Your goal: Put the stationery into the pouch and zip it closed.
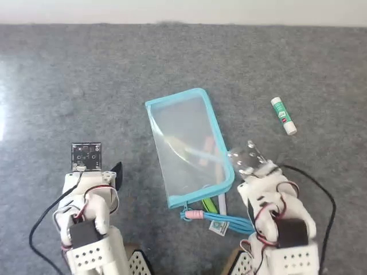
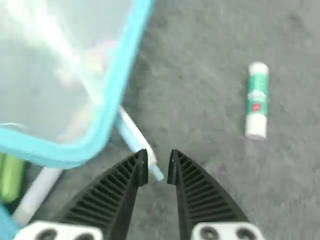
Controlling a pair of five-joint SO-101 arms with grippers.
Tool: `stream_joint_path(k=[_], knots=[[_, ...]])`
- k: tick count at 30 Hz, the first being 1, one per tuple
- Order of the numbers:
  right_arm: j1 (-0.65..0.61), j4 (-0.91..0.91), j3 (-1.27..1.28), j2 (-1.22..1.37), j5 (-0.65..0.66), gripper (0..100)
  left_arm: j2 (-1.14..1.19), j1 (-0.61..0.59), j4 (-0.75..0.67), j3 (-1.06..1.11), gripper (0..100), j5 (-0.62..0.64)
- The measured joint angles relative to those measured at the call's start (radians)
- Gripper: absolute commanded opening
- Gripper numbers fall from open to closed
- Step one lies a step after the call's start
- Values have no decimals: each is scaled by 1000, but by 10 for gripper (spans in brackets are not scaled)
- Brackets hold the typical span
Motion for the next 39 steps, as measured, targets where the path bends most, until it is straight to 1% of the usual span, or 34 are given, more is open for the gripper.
stream_joint_path(k=[3,5,8,11,13,17,20,24,30,34,39], knots=[[-101,41,-167,259,11,88,0,-5,0,0,284,-2],[-204,107,-296,456,35,88,0,-5,0,0,284,-2],[-391,198,-453,720,51,88,0,-3,0,0,284,-2],[-560,192,-500,927,54,102,0,-3,0,0,284,-2],[-615,160,-502,1002,61,139,0,-3,0,0,284,-2],[-637,81,-491,1069,72,232,0,-3,0,0,284,-2],[-651,23,-451,1086,83,276,0,-3,0,0,284,-2],[-678,-46,-408,1106,66,281,0,-14,0,0,284,-2],[-681,-147,-377,1134,-54,281,0,-115,-52,0,284,-2],[-681,-186,-379,1172,-123,281,0,-124,-55,0,284,-2],[-683,-199,-399,1243,-140,281,0,-130,-55,0,284,-2]])
